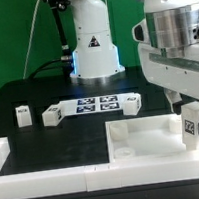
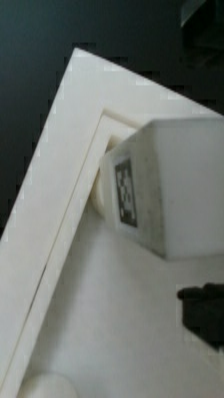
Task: Assemble one leg
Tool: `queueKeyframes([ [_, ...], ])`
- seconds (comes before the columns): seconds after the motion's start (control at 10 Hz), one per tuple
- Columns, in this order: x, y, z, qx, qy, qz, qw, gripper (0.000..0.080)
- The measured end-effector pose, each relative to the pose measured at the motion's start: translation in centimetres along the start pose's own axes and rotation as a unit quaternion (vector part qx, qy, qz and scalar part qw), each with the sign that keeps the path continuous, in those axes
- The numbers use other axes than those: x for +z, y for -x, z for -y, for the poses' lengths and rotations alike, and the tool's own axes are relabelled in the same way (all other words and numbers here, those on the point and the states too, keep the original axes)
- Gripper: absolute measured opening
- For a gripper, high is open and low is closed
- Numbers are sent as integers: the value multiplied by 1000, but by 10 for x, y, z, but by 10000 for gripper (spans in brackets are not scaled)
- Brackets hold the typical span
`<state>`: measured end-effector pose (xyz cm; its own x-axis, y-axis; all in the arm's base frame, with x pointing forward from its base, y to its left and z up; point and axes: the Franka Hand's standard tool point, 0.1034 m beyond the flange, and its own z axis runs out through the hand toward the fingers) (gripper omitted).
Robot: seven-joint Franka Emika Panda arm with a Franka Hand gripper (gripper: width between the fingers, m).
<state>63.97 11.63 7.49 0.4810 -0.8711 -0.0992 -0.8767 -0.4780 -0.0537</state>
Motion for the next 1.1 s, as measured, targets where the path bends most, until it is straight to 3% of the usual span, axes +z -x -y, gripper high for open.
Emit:
queueKeyframes([
  [0.3, -2, 3, 1, -195, 10, -6, 981, 649],
  [0.6, -4, 1, 3, -402, 25, -15, 915, 649],
  [1.1, -4, -2, 2, -580, 31, -12, 814, 649],
])
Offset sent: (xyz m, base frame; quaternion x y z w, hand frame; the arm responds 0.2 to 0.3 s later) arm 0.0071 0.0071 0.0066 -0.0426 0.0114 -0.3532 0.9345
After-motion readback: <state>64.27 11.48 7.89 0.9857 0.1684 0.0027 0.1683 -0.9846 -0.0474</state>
